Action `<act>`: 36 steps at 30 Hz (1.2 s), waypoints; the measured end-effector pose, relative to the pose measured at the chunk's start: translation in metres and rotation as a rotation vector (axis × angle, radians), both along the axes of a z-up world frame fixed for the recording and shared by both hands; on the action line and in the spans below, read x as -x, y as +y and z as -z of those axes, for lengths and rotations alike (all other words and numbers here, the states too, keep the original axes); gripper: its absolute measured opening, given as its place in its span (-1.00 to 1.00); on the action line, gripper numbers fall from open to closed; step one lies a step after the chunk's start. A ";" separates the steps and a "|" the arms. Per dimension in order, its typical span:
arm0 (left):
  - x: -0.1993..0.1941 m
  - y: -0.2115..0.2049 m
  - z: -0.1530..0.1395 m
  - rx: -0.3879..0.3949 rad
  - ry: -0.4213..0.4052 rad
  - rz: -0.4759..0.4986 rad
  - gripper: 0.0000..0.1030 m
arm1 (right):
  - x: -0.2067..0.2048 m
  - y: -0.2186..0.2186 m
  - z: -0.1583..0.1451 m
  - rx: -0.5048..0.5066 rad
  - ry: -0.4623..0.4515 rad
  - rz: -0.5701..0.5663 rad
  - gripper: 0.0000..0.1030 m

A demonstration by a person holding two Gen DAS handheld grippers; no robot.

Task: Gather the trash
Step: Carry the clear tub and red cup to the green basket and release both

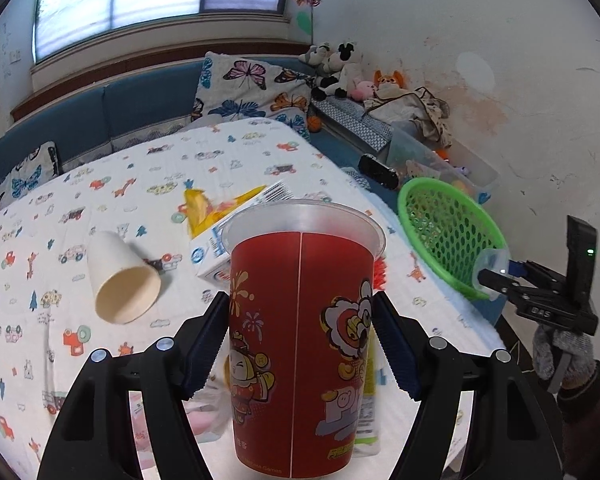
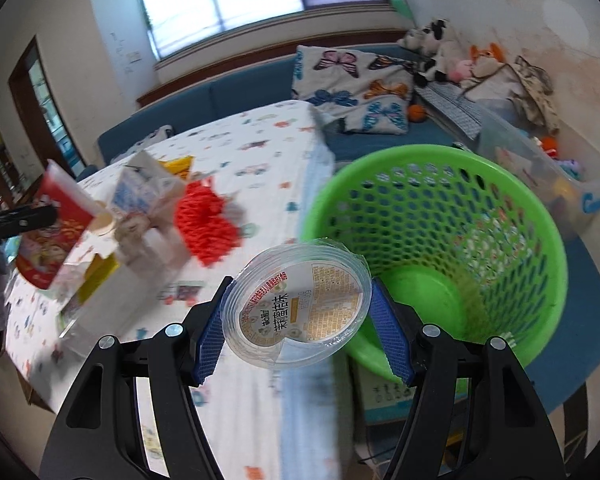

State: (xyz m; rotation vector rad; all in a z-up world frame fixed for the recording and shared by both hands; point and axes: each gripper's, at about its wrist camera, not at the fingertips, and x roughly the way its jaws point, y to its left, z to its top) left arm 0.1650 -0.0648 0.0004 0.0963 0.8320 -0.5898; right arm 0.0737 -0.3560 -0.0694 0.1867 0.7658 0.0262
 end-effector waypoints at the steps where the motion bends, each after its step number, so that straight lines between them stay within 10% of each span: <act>1: 0.000 -0.004 -0.003 0.003 -0.002 0.008 0.35 | -0.001 -0.006 0.003 -0.004 0.010 0.013 0.30; 36: -0.011 -0.275 0.018 -0.055 0.054 0.287 0.35 | 0.065 -0.090 0.003 -0.001 -0.029 0.154 0.56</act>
